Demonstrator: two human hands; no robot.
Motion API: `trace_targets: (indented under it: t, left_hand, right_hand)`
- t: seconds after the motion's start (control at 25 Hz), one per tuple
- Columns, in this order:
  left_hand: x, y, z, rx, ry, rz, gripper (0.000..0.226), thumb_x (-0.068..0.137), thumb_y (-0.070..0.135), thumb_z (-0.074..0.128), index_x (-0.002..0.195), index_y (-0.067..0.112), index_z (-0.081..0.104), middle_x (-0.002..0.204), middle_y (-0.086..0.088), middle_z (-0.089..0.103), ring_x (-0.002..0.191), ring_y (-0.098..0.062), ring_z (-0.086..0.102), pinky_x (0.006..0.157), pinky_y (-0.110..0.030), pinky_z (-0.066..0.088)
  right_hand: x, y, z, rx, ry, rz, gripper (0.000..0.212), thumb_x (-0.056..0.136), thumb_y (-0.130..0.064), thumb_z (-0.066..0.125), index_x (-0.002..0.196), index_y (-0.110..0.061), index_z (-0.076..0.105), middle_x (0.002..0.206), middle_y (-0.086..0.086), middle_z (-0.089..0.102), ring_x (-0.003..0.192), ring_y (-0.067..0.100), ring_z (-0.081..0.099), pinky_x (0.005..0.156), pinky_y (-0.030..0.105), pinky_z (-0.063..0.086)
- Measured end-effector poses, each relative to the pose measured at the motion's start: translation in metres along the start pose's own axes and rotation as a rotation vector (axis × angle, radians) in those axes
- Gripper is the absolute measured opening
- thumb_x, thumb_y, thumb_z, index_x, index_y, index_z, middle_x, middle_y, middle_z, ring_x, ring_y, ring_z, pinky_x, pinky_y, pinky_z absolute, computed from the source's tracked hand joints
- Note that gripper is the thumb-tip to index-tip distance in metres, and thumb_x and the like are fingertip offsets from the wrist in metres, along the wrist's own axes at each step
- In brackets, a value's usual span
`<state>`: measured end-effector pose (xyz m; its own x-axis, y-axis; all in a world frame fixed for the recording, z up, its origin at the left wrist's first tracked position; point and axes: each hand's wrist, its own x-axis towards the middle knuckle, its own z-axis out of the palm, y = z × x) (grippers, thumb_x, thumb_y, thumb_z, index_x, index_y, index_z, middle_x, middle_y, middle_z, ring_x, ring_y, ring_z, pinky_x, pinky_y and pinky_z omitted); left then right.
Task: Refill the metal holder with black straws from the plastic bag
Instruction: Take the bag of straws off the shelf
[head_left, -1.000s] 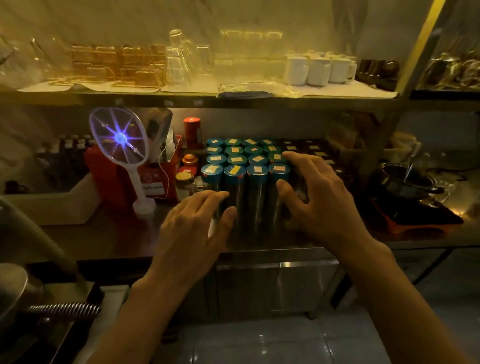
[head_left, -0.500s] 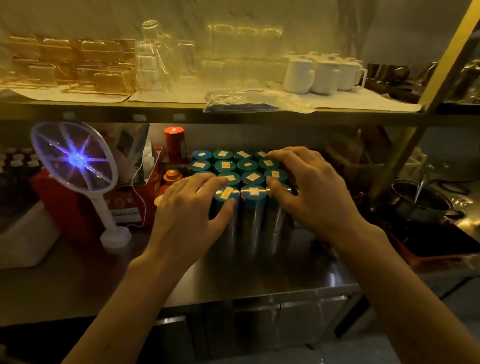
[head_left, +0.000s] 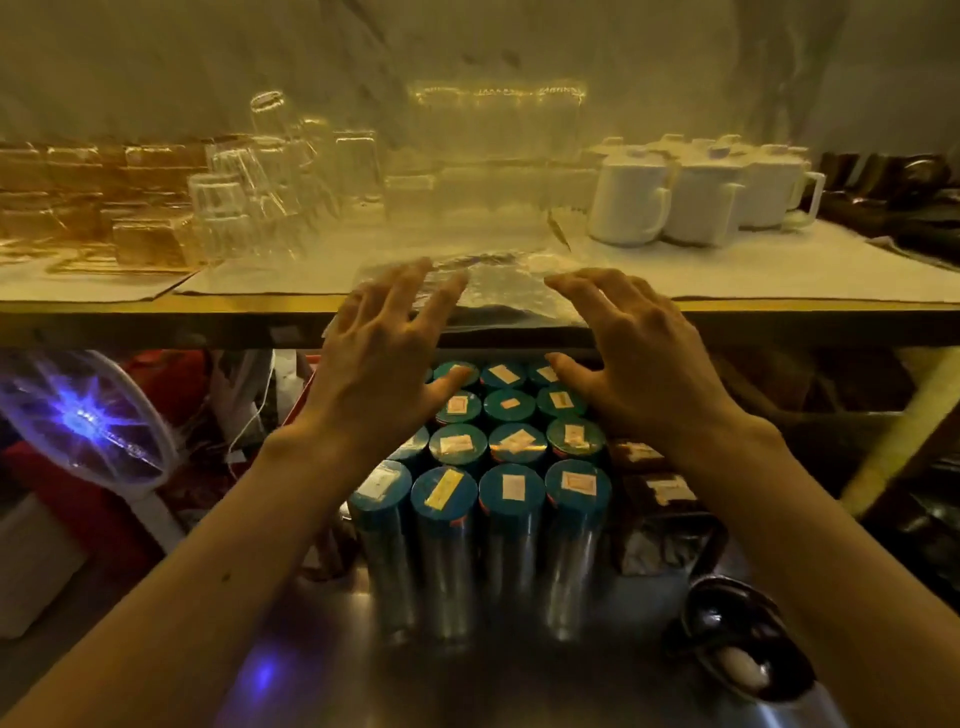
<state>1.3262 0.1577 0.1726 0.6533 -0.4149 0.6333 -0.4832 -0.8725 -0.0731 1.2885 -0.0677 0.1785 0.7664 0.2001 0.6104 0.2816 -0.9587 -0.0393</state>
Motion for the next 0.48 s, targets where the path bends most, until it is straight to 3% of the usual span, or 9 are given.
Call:
trace_targets:
  t: [0.16, 0.36, 0.48]
  left_hand:
    - [0.023, -0.012, 0.019, 0.075, -0.059, -0.013, 0.083, 0.081, 0.048, 0.069, 0.15, 0.024, 0.028, 0.152, -0.016, 0.037, 0.14, -0.035, 0.034, 0.115, -0.048, 0.026]
    - [0.036, -0.024, 0.024, 0.113, -0.036, -0.015, 0.068, 0.082, 0.029, 0.069, 0.144, 0.024, 0.042, 0.146, -0.015, 0.046, 0.135, -0.036, 0.042, 0.11, -0.051, 0.032]
    - [0.033, -0.034, 0.022, 0.072, -0.026, -0.013, 0.065, 0.083, 0.021, 0.068, 0.143, 0.023, 0.043, 0.144, -0.013, 0.05, 0.131, -0.034, 0.047, 0.107, -0.051, 0.037]
  right_hand:
    - [0.019, 0.019, 0.021, -0.003, -0.019, -0.029, 0.056, 0.085, -0.027, 0.068, 0.137, -0.022, 0.048, 0.137, 0.005, 0.053, 0.124, 0.027, 0.051, 0.099, 0.043, 0.044]
    - [0.027, 0.025, 0.029, 0.014, 0.13, -0.055, 0.028, 0.091, -0.014, 0.06, 0.116, -0.022, 0.066, 0.116, 0.001, 0.068, 0.106, 0.025, 0.062, 0.082, 0.042, 0.05]
    - [0.025, 0.013, 0.026, 0.055, 0.22, -0.106, 0.023, 0.094, -0.016, 0.054, 0.113, -0.019, 0.067, 0.11, 0.003, 0.07, 0.103, 0.024, 0.063, 0.076, 0.043, 0.054]
